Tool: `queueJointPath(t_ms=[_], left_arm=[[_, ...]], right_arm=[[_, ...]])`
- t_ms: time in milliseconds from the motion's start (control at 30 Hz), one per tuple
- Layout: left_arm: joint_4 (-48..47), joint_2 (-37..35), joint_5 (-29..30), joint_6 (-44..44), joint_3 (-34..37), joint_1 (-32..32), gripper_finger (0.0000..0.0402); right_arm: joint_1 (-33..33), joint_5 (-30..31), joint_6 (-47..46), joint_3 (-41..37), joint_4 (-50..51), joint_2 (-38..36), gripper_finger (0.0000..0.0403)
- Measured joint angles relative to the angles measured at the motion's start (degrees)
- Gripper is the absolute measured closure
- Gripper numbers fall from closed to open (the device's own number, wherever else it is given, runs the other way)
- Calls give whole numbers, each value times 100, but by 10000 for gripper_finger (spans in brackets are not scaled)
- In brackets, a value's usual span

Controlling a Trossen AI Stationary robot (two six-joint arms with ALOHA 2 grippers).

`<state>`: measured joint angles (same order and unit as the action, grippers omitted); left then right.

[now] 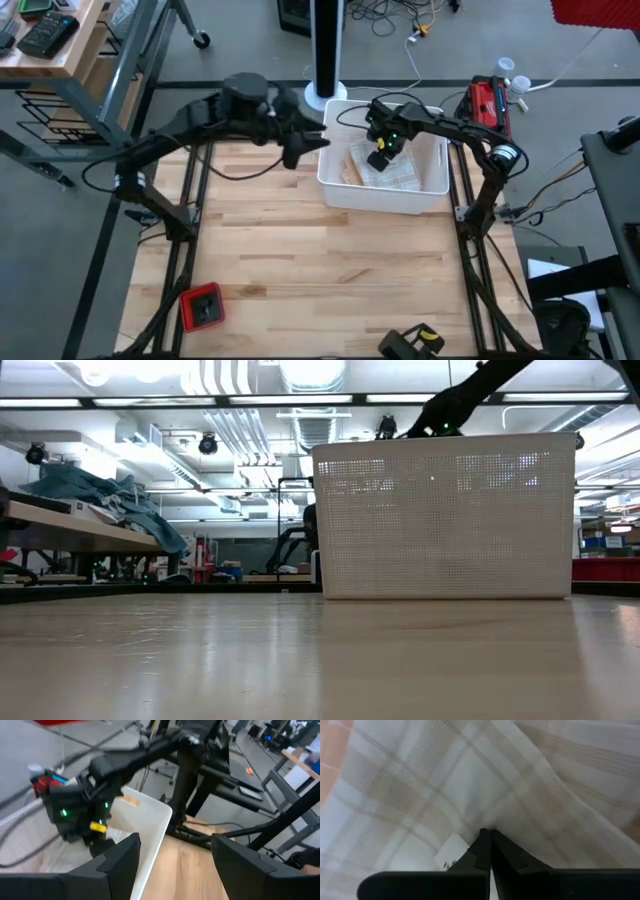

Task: Fold towel
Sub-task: Put the stack of folded kitchen towels into the white laundry bin, then return to Home Position

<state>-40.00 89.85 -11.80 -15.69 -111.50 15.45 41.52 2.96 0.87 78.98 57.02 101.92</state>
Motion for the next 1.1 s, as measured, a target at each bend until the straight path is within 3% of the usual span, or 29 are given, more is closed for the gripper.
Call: queueJointPath(t_ms=[167, 300, 433, 600, 733, 900, 1100], left_arm=[[-23, -336, 380, 26, 35, -92, 172], [-97, -479, 646, 129, 96, -170, 172], [-101, -544, 672, 149, 193, -184, 168], [-104, -560, 681, 149, 316, -182, 164], [-118, -560, 681, 149, 383, -182, 170], [-174, -560, 681, 176, 413, -182, 178], [-362, -562, 680, 259, 578, -225, 185]], right_arm=[[-44, -33, 90, 0, -37, 239, 403], [-135, -410, 280, 0, -92, 298, 403], [-226, -495, 308, 0, -277, 298, 403], [-258, -1092, 487, 0, -161, 296, 403], [-275, -652, 420, 0, -121, 196, 403], [-278, -328, 336, 118, -29, -424, 403], [-320, -334, 143, 150, -42, -1814, 403]])
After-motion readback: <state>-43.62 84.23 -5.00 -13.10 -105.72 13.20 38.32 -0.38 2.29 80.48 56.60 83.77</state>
